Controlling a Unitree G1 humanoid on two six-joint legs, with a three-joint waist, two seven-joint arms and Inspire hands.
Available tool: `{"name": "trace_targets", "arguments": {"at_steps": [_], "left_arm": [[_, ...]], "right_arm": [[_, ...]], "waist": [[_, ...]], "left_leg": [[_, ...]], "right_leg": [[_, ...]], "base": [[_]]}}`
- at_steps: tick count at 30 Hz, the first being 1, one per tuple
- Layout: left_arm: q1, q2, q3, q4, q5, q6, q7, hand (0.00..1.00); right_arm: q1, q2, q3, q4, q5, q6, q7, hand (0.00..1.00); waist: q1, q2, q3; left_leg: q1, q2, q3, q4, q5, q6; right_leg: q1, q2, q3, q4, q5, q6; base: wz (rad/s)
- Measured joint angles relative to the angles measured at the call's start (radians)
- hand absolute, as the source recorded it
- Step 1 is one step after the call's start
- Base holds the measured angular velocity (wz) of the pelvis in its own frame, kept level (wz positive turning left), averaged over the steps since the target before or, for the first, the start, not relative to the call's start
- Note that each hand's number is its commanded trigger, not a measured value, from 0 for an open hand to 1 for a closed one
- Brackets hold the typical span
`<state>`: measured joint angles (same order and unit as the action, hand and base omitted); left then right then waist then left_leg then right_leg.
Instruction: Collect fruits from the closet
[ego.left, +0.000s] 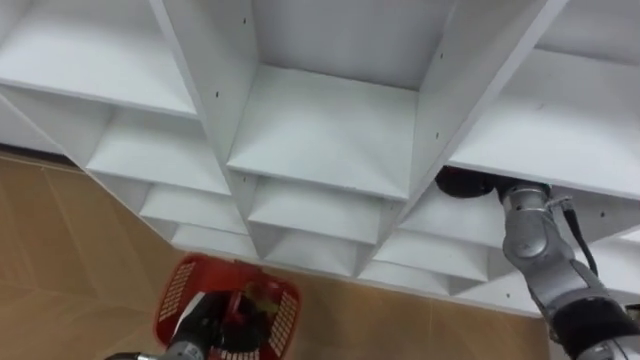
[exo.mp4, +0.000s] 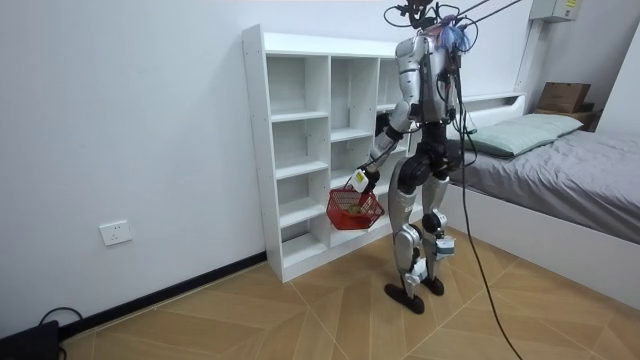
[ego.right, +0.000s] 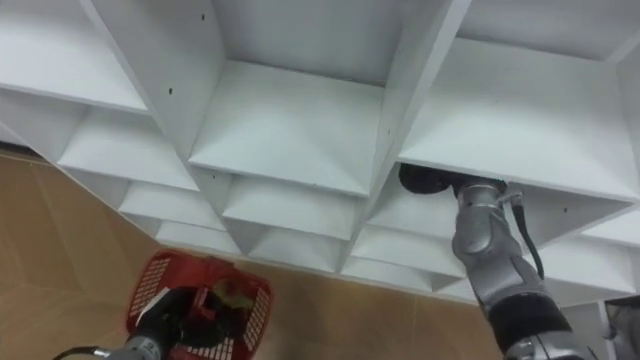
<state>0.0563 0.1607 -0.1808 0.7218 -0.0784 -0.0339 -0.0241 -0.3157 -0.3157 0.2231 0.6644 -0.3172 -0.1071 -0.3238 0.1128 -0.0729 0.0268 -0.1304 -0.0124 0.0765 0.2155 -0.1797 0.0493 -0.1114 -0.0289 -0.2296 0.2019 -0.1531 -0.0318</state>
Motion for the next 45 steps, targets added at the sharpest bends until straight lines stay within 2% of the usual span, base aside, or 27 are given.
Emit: {"name": "trace_targets", "arguments": {"at_steps": [4, 5, 8, 9, 12, 16, 19, 22, 27, 33, 36, 40, 45], "left_arm": [[0.015, -0.014, 0.0, -0.033, -0.007, 0.0, 0.01, 1.0], [0.016, -0.022, -0.001, -0.035, -0.007, 0.0, 0.01, 1.0], [0.022, -0.035, -0.012, -0.036, -0.005, 0.0, 0.011, 1.0], [0.026, -0.038, -0.02, -0.036, -0.006, 0.0, 0.013, 1.0], [0.03, -0.045, -0.03, -0.036, -0.007, 0.001, 0.014, 1.0], [0.032, -0.061, -0.031, -0.036, -0.008, 0.001, 0.014, 1.0], [0.031, -0.064, -0.041, -0.037, -0.018, 0.001, 0.015, 1.0], [0.029, -0.074, -0.046, -0.037, -0.04, 0.001, 0.015, 1.0], [0.021, -0.072, -0.045, -0.04, -0.044, 0.001, 0.015, 1.0], [0.019, -0.071, -0.043, -0.066, -0.047, 0.001, 0.013, 1.0], [0.019, -0.071, -0.035, -0.066, -0.048, 0.002, 0.011, 1.0], [0.018, -0.071, -0.022, -0.066, -0.047, 0.003, 0.012, 1.0], [0.018, -0.071, -0.018, -0.066, -0.047, 0.003, 0.013, 1.0]], "right_arm": [[0.077, 0.013, 0.0, -0.064, 0.002, 0.002, 0.015, 1.0], [0.095, 0.019, 0.0, -0.083, 0.001, 0.016, 0.023, 1.0], [0.152, 0.047, -0.001, -0.169, -0.007, 0.031, 0.05, 1.0], [0.184, 0.06, -0.001, -0.204, -0.015, 0.033, 0.06, 1.0], [0.24, 0.079, -0.001, -0.249, -0.016, 0.036, 0.083, 1.0], [0.248, 0.094, -0.003, -0.25, -0.046, 0.054, 0.104, 1.0], [0.254, 0.105, -0.004, -0.25, -0.044, 0.054, 0.116, 1.0], [0.256, 0.113, -0.004, -0.251, -0.041, 0.054, 0.125, 1.0], [0.261, 0.124, -0.004, -0.27, -0.042, 0.054, 0.132, 1.0], [0.292, 0.129, -0.003, -0.287, -0.045, 0.054, 0.138, 1.0], [0.31, 0.133, -0.005, -0.287, -0.04, 0.054, 0.166, 1.0], [0.36, 0.139, -0.005, -0.339, -0.002, 0.054, 0.209, 1.0], [0.381, 0.144, -0.005, -0.364, 0.005, 0.054, 0.254, 1.0]], "waist": [[-0.007, -0.002, -0.0009], [-0.01, -0.002, -0.0013], [-0.042, -0.001, -0.0052], [-0.056, -0.001, -0.0078], [-0.066, 0.003, -0.0149], [-0.085, 0.024, -0.0299], [-0.095, 0.03, -0.0323], [-0.093, 0.034, -0.0319], [-0.093, 0.036, -0.0295], [-0.09, 0.045, -0.0189], [-0.091, 0.051, -0.0146], [-0.098, 0.051, -0.0144], [-0.107, 0.051, -0.0145]], "left_leg": [[0.036, -0.001, 0.011, -0.008, 0.0, 0.0], [0.047, -0.001, 0.018, -0.012, 0.0, 0.0], [0.058, -0.001, 0.024, -0.011, 0.0, 0.0], [0.069, -0.001, 0.025, -0.012, 0.0, 0.0], [0.11, -0.001, 0.028, -0.021, 0.0, 0.0], [0.148, -0.001, 0.03, -0.035, 0.0, 0.0], [0.165, 0.0, 0.033, -0.037, 0.0, 0.0], [0.177, 0.001, 0.046, -0.042, 0.0, 0.0], [0.199, 0.002, 0.058, -0.056, -0.001, 0.001], [0.21, 0.002, 0.06, -0.069, -0.001, 0.001], [0.212, 0.003, 0.073, -0.072, -0.001, 0.001], [0.213, 0.003, 0.088, -0.073, -0.002, 0.001], [0.216, 0.003, 0.091, -0.073, -0.002, 0.001]], "right_leg": [[0.029, -0.001, 0.014, 0.0, -0.002, 0.003], [0.037, 0.0, 0.022, -0.001, -0.003, 0.004], [0.056, 0.002, 0.022, -0.018, -0.003, 0.004], [0.067, 0.002, 0.022, -0.019, -0.003, 0.004], [0.108, 0.004, 0.025, -0.032, -0.003, 0.005], [0.135, 0.005, 0.034, -0.032, -0.004, 0.005], [0.148, 0.007, 0.037, -0.033, -0.004, 0.005], [0.152, 0.007, 0.046, -0.032, -0.004, 0.005], [0.165, 0.01, 0.062, -0.033, -0.004, 0.005], [0.168, 0.012, 0.067, -0.034, -0.004, 0.006], [0.163, 0.015, 0.087, -0.033, -0.005, 0.007], [0.162, 0.015, 0.094, -0.035, -0.005, 0.008], [0.162, 0.015, 0.1, -0.035, -0.005, 0.009]], "base": [[-0.1], [-0.13], [-0.02], [0.0], [-0.03], [-0.06], [-0.03], [-0.08], [-0.1], [-0.02], [-0.13], [-0.08], [-0.04]]}}
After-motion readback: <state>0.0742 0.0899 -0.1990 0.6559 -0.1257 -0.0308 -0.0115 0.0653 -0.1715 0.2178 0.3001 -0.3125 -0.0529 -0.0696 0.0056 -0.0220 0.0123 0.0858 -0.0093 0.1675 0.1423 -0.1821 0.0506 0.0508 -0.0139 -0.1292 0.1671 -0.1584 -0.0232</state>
